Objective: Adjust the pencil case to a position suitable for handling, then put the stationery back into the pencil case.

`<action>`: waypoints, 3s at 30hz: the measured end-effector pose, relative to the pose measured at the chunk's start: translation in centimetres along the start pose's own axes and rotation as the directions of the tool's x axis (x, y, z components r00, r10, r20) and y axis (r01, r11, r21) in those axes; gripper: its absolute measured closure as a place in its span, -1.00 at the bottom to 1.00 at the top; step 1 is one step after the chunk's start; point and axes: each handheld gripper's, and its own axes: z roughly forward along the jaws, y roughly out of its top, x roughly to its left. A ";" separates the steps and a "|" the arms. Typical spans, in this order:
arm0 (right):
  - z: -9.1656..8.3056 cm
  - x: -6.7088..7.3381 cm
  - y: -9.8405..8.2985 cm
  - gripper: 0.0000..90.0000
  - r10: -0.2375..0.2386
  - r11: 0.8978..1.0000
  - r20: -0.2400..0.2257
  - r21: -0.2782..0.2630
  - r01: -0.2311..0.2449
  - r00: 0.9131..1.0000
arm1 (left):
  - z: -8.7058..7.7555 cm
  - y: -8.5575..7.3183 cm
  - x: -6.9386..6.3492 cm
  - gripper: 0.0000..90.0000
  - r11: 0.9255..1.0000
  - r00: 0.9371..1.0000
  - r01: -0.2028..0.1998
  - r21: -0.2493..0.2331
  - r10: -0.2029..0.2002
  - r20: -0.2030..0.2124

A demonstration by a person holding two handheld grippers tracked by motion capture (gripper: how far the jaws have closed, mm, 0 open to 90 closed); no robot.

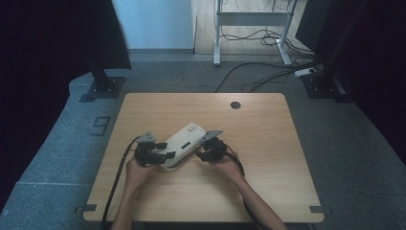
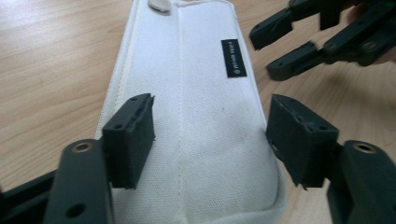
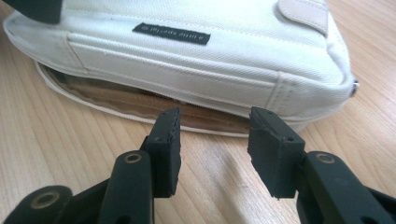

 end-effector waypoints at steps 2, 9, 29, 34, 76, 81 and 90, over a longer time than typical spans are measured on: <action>-0.3 -0.1 -0.1 0.15 -0.003 1.000 -0.003 -0.003 0.003 1.000 | 0.2 -0.1 -0.1 -0.33 1.000 1.000 -0.010 0.005 0.010 -0.003; -0.9 -0.2 -0.4 0.01 0.007 1.000 -0.010 -0.003 -0.007 1.000 | 0.8 -0.3 -0.8 -0.41 0.997 0.995 -0.083 0.010 0.083 -0.061; -3.7 -0.4 -1.5 -0.49 0.017 0.999 -0.025 -0.034 -0.018 1.000 | -1.1 0.3 -2.4 -0.66 0.994 0.993 -0.106 0.004 0.106 -0.059; -5.0 -0.6 -2.0 -0.53 0.027 0.998 -0.016 -0.048 -0.028 0.999 | -2.1 -0.1 -2.4 -0.68 0.995 0.994 -0.095 -0.003 0.094 -0.059; -13.1 -4.1 -11.7 -0.87 0.166 0.986 0.166 -0.039 -0.161 0.972 | -4.6 -5.4 0.8 -0.99 0.994 0.981 0.017 0.107 0.004 -0.194; -13.1 -4.3 -13.3 -0.88 0.190 0.982 0.193 -0.037 -0.187 0.963 | -4.2 -6.1 1.1 -1.00 0.992 0.980 0.027 0.123 -0.002 -0.199; -12.6 -4.4 -15.8 -0.88 0.215 0.976 0.227 -0.012 -0.218 0.950 | -3.6 -6.7 1.6 -1.00 0.986 0.976 0.045 0.163 -0.008 -0.216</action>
